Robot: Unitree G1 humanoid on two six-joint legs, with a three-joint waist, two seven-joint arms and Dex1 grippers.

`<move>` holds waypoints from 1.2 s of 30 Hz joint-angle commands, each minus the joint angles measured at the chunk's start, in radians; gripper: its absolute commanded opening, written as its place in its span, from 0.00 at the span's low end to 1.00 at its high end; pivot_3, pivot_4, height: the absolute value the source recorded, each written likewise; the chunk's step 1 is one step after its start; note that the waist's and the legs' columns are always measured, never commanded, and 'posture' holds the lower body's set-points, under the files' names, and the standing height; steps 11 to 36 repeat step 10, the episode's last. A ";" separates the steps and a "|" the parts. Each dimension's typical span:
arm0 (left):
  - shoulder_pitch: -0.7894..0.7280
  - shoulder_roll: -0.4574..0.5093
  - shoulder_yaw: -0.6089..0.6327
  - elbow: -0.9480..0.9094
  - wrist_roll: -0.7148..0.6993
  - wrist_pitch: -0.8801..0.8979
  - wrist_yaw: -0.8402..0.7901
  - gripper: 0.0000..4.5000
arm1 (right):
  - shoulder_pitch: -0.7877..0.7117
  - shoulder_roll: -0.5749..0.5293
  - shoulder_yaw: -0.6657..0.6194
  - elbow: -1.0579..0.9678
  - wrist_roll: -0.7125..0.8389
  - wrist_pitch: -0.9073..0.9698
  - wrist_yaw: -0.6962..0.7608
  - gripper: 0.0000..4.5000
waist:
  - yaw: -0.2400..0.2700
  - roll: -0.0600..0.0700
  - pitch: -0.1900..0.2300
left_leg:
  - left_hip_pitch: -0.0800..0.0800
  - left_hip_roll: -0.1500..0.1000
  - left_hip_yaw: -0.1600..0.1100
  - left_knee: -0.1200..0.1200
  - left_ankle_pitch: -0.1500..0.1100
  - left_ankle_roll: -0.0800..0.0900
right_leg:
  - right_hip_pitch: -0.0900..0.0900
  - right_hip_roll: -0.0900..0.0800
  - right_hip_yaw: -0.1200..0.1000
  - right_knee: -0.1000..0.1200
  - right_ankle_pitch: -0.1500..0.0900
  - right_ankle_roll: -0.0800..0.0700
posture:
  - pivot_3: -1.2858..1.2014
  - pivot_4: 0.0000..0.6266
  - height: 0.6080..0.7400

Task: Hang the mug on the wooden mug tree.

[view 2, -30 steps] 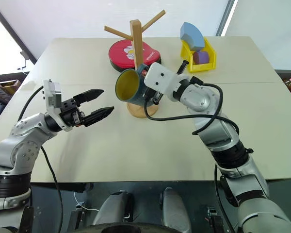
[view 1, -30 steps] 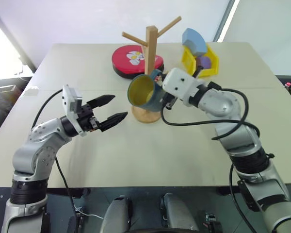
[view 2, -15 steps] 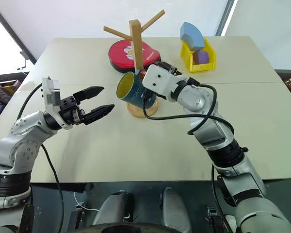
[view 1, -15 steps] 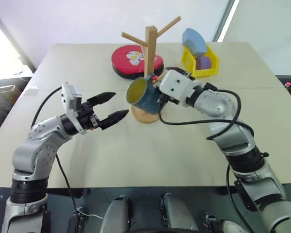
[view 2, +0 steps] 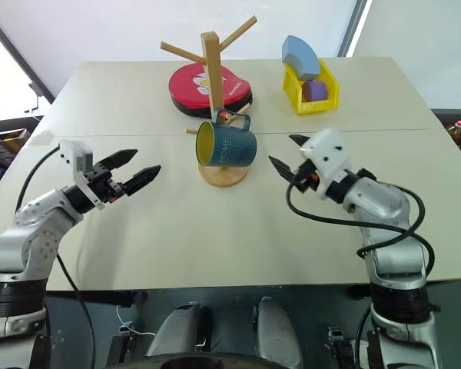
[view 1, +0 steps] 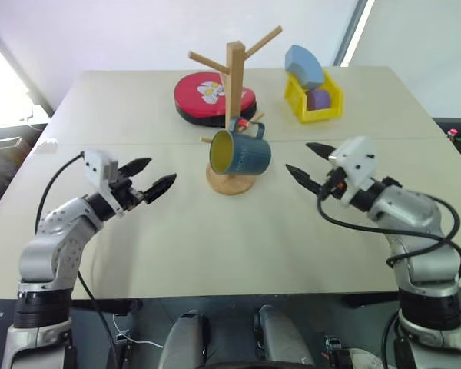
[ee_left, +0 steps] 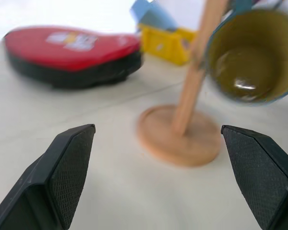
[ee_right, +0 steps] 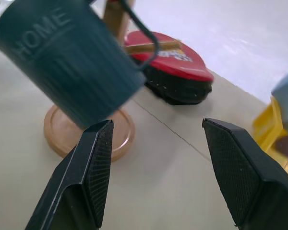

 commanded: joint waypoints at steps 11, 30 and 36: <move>0.112 -0.078 0.087 0.147 0.131 -0.234 0.120 1.00 | 0.090 0.109 -0.042 0.279 0.035 -0.277 -0.115 0.67 | 0.001 0.000 0.000 | -0.001 0.000 0.001 0.000 0.000 0.000 | -0.001 -0.002 0.001 0.000 0.000 0.000 | 0.52 0.24 0.96; 0.112 -0.078 0.087 0.147 0.131 -0.234 0.120 1.00 | 0.090 0.109 -0.042 0.279 0.035 -0.277 -0.115 0.67 | 0.001 0.000 0.000 | -0.001 0.000 0.001 0.000 0.000 0.000 | -0.001 -0.002 0.001 0.000 0.000 0.000 | 0.52 0.24 0.96; 0.112 -0.078 0.087 0.147 0.131 -0.234 0.120 1.00 | 0.090 0.109 -0.042 0.279 0.035 -0.277 -0.115 0.67 | 0.001 0.000 0.000 | -0.001 0.000 0.001 0.000 0.000 0.000 | -0.001 -0.002 0.001 0.000 0.000 0.000 | 0.52 0.24 0.96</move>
